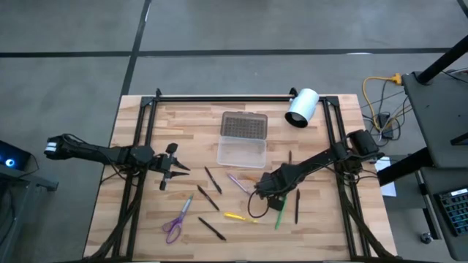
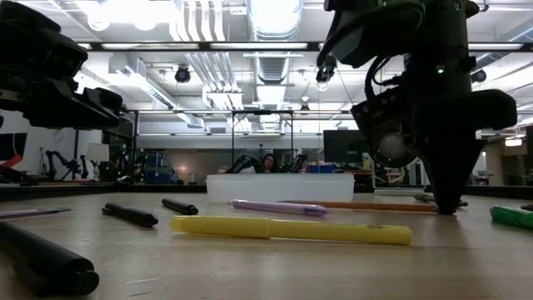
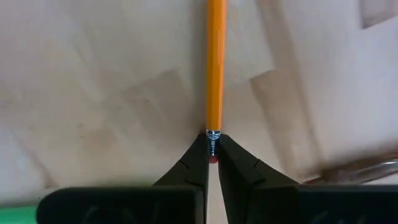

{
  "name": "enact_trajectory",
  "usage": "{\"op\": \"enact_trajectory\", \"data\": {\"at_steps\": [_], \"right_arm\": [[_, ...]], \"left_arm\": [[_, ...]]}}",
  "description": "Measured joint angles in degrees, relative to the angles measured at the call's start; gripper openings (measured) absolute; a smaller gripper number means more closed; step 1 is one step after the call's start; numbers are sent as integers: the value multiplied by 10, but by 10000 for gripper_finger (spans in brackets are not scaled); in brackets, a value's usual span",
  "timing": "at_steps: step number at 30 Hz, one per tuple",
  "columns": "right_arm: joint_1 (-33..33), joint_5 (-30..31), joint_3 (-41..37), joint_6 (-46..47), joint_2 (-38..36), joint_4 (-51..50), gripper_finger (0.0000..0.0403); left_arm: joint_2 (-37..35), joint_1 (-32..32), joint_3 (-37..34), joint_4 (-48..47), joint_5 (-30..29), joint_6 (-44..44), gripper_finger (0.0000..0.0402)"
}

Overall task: Pick & place school supplies into a supply box
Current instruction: Put the pencil into the black supply box

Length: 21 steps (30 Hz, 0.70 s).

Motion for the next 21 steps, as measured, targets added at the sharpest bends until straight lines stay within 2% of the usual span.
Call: {"op": "enact_trajectory", "data": {"at_steps": [5,12,21], "right_arm": [[-2,64,11,-7,-9,-15,13],[1,86,24,-26,-20,-8,13],[1,152,35,-45,-22,-6,13]], "left_arm": [[0,0,0,0,0,0,54],[0,0,0,0,0,0,54],[0,0,0,0,0,0,54]]}}
